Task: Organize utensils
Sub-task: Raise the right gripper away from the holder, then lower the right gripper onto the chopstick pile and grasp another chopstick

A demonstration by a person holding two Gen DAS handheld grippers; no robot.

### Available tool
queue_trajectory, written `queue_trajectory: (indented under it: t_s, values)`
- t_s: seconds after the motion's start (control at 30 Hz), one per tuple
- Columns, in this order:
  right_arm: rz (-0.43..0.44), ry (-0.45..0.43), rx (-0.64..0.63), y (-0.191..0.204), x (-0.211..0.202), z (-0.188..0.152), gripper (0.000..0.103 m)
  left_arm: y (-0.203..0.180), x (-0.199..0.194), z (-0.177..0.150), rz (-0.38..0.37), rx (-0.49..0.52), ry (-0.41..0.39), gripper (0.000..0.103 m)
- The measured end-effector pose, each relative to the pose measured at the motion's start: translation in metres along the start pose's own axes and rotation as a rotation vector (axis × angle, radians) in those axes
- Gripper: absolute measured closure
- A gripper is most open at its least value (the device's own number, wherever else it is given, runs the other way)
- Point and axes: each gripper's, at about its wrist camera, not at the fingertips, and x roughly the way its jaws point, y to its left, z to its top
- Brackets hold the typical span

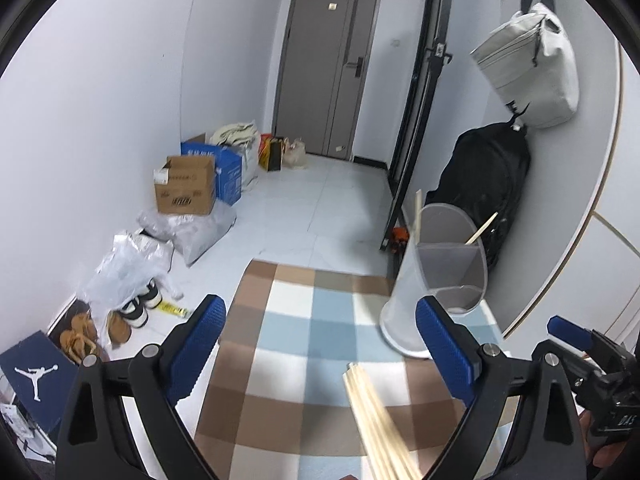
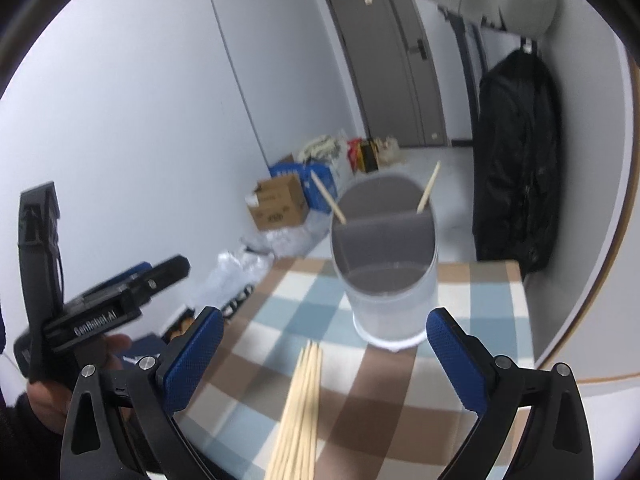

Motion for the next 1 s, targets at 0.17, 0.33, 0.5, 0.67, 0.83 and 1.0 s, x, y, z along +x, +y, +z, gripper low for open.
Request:
queue_trajectory:
  t_s: [0.17, 0.33, 0.5, 0.67, 0.83, 1.0]
  values:
    - [-0.003, 0.095, -0.021, 0.002, 0.024, -0.012, 0.022, 0.014, 0.005, -0.001, 0.031, -0.049, 0.038, 0.01]
    - [-0.006, 0.192, -0.042, 0.005, 0.052, -0.02, 0.042, 0.03, 0.007, -0.002, 0.041, -0.098, 0.065, 0.01]
    - [-0.011, 0.287, -0.039, 0.006, 0.083, -0.031, 0.062, 0.038, 0.011, -0.002, 0.054, -0.112, 0.078, 0.01]
    - [-0.021, 0.37, -0.051, 0.012, 0.116, -0.038, 0.073, 0.042, 0.02, -0.003, 0.071, -0.1, 0.102, 0.01]
    - [-0.029, 0.43, -0.067, 0.018, 0.147, -0.042, 0.081, 0.05, 0.024, -0.003, 0.083, -0.102, 0.127, 0.01]
    - [-0.03, 0.46, -0.058, 0.019, 0.167, -0.041, 0.084, 0.058, 0.029, -0.003, 0.071, -0.129, 0.155, 0.01]
